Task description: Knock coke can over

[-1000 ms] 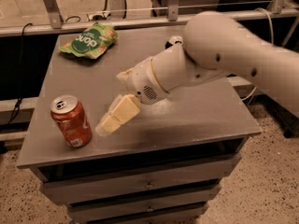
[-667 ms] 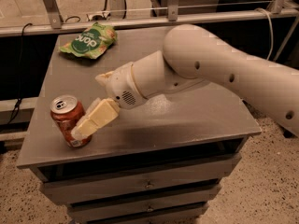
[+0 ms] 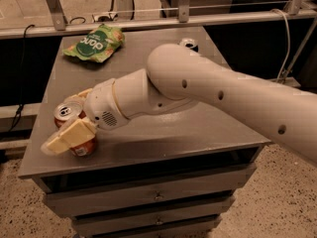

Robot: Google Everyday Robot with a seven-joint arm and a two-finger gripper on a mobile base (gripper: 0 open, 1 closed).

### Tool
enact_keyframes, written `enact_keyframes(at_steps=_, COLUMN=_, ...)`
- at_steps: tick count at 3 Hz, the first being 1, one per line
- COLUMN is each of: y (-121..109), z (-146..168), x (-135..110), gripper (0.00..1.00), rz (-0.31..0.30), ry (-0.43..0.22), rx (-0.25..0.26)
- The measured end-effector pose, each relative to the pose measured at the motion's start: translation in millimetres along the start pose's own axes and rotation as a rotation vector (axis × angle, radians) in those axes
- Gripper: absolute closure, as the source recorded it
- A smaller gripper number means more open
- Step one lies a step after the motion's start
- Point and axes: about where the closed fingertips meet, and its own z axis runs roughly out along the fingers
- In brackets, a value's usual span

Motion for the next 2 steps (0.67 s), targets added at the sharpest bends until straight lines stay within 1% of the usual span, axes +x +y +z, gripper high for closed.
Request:
enact_keyframes(at_steps=1, y=1.0, z=4.0, x=4.8, gripper=0.48, rz=0.021, ry=-0.010, rx=0.009)
enact_keyframes(at_steps=2, y=-22.9, z=-33.3, x=9.1, gripper=0.71, rz=0.016, ry=0.024, rx=0.100)
